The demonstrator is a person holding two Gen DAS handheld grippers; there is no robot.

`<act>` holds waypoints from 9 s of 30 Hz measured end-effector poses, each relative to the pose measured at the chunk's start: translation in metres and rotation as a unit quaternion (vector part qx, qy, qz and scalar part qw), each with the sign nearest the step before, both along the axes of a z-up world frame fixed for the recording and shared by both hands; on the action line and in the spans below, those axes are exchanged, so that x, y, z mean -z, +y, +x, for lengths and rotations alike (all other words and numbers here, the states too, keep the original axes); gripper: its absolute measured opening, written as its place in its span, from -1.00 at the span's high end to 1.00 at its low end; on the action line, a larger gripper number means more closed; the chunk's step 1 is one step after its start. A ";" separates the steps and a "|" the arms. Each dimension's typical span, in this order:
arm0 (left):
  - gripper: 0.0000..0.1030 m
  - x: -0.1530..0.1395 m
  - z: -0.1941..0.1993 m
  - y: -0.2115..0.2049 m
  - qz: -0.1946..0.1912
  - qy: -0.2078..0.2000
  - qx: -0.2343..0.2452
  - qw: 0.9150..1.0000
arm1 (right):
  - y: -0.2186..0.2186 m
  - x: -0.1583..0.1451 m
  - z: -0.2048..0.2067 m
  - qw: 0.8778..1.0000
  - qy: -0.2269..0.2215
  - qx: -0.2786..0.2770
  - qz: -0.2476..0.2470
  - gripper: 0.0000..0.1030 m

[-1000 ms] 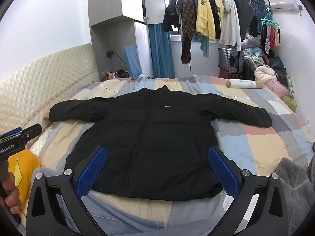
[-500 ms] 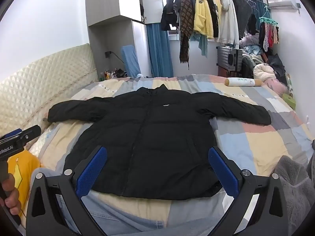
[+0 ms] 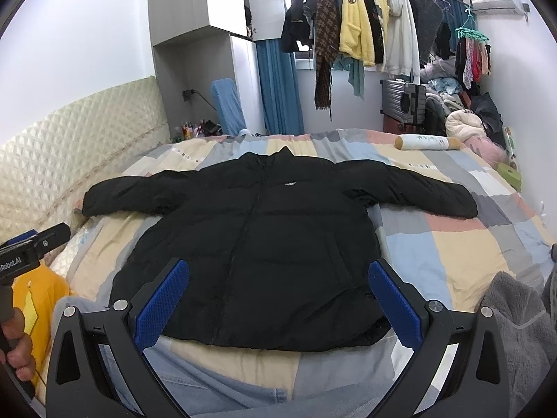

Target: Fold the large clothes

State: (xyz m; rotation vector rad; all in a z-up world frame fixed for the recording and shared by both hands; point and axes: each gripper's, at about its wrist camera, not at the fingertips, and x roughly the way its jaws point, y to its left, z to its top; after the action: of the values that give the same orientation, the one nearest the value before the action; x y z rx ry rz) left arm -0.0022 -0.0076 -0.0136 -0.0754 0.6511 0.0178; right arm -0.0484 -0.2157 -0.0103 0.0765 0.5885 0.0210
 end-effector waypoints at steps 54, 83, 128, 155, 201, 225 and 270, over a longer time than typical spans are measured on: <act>-1.00 -0.002 0.011 -0.013 -0.004 0.020 0.034 0.999 | -0.018 0.000 -0.009 0.999 0.006 0.032 0.011 -1.00; -1.00 -0.022 0.065 -0.050 -0.025 -0.001 0.082 0.996 | -0.056 -0.014 0.048 0.998 -0.011 0.056 -0.002 -1.00; -1.00 0.155 0.260 -0.064 -0.030 0.038 0.062 0.997 | -0.531 0.229 0.275 0.879 -0.062 0.310 0.356 -0.83; -1.00 0.157 0.259 -0.037 -0.006 0.044 0.051 0.998 | -0.497 0.024 0.290 0.925 -0.132 0.321 0.157 0.99; -1.00 0.147 0.241 0.103 -0.090 0.031 0.008 0.995 | 0.221 0.197 0.461 0.968 0.053 -0.209 -0.129 0.81; -1.00 0.146 0.231 0.073 -0.078 0.032 0.045 0.995 | 0.105 0.137 0.371 0.976 0.016 -0.210 -0.052 -0.08; -1.00 0.153 0.239 0.021 -0.037 0.026 0.051 0.998 | -0.145 0.189 0.370 0.999 0.010 0.039 -0.004 -0.54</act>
State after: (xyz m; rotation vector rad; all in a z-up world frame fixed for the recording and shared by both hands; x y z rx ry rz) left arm 0.2367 0.0132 -0.1671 -0.1128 0.7066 -0.1030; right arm 0.3219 -0.3605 -0.1989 0.0917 0.6046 -0.0571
